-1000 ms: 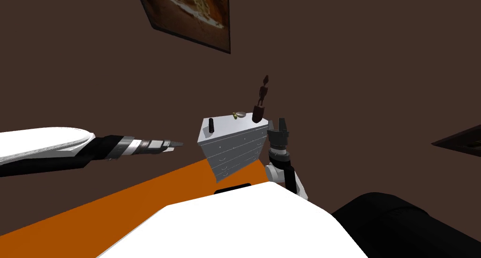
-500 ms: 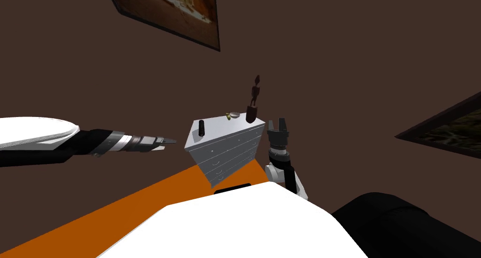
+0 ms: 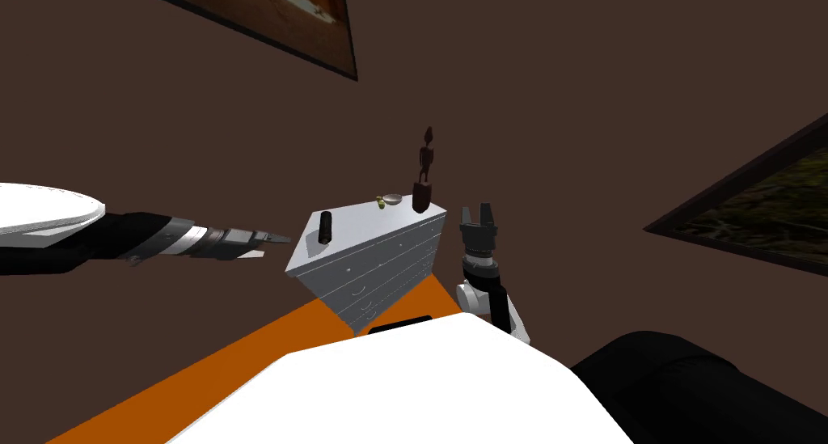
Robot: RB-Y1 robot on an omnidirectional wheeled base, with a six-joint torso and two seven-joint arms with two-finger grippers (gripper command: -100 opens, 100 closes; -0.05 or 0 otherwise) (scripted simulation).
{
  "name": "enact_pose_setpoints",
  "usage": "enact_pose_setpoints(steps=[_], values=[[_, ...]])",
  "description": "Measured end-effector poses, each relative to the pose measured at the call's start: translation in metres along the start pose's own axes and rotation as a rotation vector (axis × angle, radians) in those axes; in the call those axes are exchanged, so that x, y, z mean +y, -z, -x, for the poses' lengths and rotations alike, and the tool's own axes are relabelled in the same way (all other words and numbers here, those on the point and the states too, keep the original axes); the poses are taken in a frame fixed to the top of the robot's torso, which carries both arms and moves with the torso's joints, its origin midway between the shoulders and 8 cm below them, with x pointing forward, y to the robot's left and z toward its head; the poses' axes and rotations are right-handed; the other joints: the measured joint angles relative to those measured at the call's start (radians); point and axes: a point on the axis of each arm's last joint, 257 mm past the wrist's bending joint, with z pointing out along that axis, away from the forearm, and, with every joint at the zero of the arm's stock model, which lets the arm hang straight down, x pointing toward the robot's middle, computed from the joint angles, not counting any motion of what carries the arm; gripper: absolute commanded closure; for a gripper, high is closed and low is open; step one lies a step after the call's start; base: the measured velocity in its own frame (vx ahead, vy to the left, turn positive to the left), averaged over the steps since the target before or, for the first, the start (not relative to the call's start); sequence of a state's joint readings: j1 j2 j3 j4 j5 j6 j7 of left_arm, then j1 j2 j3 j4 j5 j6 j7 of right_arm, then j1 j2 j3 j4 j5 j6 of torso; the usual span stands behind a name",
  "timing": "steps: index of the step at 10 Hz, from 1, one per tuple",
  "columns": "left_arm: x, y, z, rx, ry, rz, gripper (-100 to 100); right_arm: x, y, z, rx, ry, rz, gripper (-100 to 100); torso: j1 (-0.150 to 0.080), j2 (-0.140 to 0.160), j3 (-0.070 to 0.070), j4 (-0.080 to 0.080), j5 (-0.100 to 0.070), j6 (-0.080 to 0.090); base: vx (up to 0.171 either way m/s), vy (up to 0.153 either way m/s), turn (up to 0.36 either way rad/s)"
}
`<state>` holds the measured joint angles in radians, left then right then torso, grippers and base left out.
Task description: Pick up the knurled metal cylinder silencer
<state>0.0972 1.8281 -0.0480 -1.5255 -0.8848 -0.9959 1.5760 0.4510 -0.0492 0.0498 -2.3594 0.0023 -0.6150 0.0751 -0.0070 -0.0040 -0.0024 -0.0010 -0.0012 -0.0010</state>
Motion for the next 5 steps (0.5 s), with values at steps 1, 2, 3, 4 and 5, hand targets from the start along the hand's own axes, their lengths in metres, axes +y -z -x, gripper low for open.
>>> enact_pose_setpoints(steps=[1, 2, 3, 4, 5], values=[[0.01, 0.008, 0.007, -0.011, 0.022, 0.033, -100, 0.0, 0.0, 0.0, 0.0, 0.0, 0.0, 0, -0.001, -0.001, -0.001, 0.0, 0.0, 0.001, 0.076, -0.067, -0.125], [0.014, 0.012, 0.008, -0.008, 0.049, 0.053, -100, 0.0, 0.0, 0.0, 0.0, 0.0, 0.0, 0, 0.0, 0.0, 0.0, 0.0, 0.0, -0.001, 0.03, -0.031, 0.052], [0.015, 0.013, 0.008, -0.01, 0.062, 0.058, -100, 0.0, 0.0, 0.0, 0.0, 0.0, 0.0, 0, 0.002, 0.002, 0.001, 0.001, 0.001, -0.001, 0.06, -0.079, -0.215], [0.024, 0.02, 0.012, -0.016, 0.089, 0.086, -100, 0.0, 0.0, 0.0, 0.0, 0.0, 0.0, 0, 0.0, 0.001, 0.001, 0.0, 0.0, 0.0, 0.063, -0.068, -0.176], [0.029, 0.023, 0.013, -0.018, 0.109, 0.102, -100, 0.0, 0.0, 0.0, 0.0, 0.0, 0.0, 0, 0.0, 0.001, 0.001, 0.0, 0.0, 0.0, 0.085, -0.076, -0.235]])
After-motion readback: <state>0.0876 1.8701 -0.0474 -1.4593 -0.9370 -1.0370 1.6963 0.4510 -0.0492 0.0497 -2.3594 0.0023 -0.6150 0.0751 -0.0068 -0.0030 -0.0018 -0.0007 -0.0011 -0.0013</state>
